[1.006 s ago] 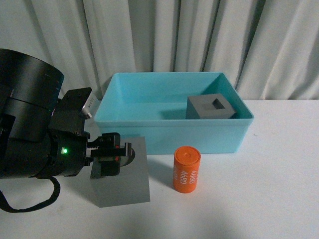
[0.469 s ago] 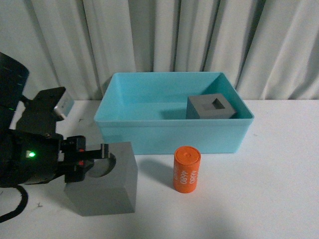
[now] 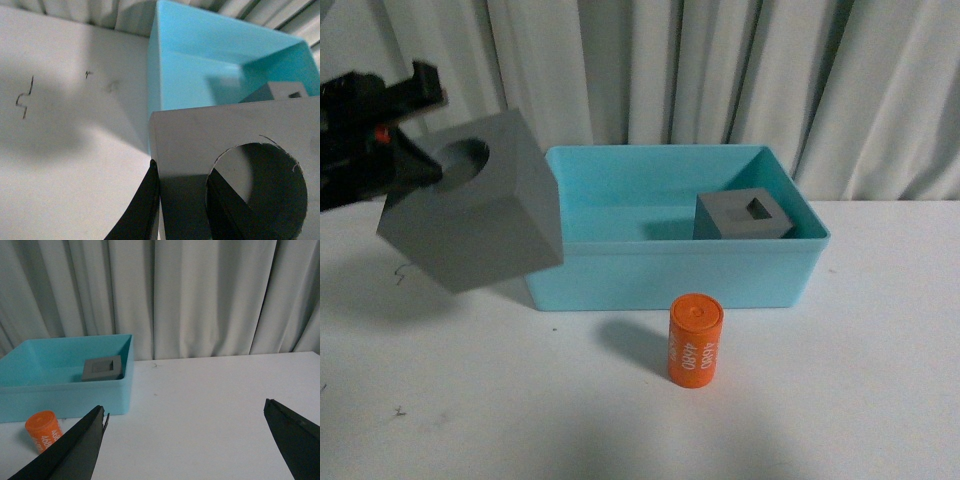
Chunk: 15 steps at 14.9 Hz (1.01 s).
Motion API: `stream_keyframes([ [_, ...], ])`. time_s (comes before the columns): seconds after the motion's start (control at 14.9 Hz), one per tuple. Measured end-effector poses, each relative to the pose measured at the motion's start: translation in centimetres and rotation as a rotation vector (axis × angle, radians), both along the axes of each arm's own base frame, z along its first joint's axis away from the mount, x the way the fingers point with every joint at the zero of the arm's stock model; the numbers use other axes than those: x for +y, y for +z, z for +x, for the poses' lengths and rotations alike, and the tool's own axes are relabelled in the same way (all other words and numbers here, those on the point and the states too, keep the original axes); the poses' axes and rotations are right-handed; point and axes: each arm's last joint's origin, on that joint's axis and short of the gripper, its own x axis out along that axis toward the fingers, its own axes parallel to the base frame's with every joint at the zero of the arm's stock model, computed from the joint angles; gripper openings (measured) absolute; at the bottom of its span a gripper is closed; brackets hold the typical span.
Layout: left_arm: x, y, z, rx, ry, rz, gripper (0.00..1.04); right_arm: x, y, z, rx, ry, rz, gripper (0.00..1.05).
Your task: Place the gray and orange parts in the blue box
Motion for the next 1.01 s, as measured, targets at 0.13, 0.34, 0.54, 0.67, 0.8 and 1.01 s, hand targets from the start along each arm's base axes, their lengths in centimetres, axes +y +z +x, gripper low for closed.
stream_keyframes([
  [0.13,-3.6,2.3,6.7,-0.095,-0.050,-0.002,0.21,0.0,0.0,0.0,0.000,0.000,0.000,0.98],
  [0.34,-5.4,-0.7,8.9,-0.032,-0.074,0.050,0.21,0.0,0.0,0.0,0.000,0.000,0.000,0.98],
  [0.54,-5.5,-2.1,9.2,-0.001,-0.060,0.069,0.21,0.0,0.0,0.0,0.000,0.000,0.000,0.98],
  [0.67,-5.5,-2.2,9.2,-0.001,-0.059,0.071,0.20,0.0,0.0,0.0,0.000,0.000,0.000,0.98],
  [0.8,-5.4,-2.3,9.3,-0.003,-0.056,0.086,0.20,0.0,0.0,0.0,0.000,0.000,0.000,0.98],
  [1.01,-5.0,-2.9,9.1,0.006,-0.047,0.098,0.32,0.0,0.0,0.0,0.000,0.000,0.000,0.98],
])
